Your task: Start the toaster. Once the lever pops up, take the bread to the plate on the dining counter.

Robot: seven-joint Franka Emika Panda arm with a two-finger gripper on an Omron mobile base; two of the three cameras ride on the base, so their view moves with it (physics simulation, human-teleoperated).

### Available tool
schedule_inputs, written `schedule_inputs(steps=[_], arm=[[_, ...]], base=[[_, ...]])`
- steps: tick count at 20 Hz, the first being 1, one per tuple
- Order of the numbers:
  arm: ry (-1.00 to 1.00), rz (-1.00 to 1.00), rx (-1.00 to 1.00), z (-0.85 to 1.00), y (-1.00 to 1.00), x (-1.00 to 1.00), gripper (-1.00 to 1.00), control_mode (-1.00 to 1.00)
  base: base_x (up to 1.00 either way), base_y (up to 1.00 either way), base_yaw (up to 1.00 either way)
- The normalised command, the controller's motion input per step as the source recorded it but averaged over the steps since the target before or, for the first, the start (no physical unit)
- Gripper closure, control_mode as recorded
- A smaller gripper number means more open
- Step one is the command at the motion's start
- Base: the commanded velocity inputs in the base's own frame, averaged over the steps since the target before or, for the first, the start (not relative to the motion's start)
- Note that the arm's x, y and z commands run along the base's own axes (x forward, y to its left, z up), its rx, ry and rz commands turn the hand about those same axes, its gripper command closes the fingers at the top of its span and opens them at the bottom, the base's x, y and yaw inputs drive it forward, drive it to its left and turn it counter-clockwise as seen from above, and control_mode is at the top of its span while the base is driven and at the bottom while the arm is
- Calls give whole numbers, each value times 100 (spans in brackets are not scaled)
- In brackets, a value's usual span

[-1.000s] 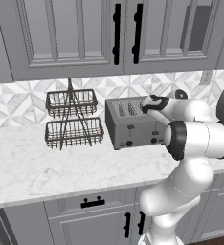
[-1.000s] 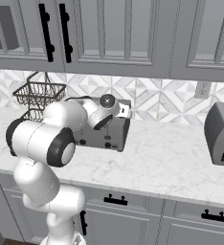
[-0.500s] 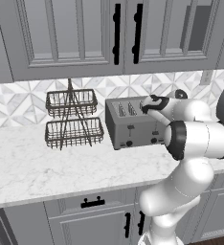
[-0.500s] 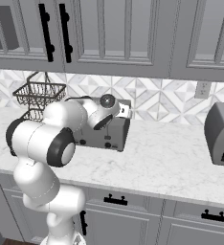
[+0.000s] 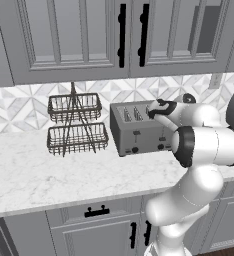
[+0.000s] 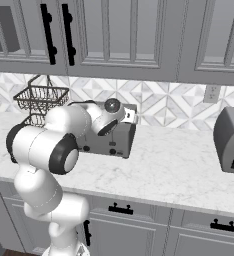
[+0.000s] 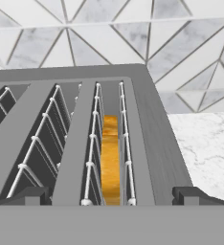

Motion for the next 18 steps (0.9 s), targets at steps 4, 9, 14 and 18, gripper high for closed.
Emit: schedule_inputs(steps=[4, 9, 14, 18], arm=[[0, 0, 0, 0, 0, 0, -100, -100], [0, 0, 0, 0, 0, 0, -100, -100], [0, 0, 0, 0, 0, 0, -100, -100], [0, 0, 0, 0, 0, 0, -100, -100]], base=[[0, 0, 0], [0, 0, 0], [0, 0, 0], [0, 0, 0]])
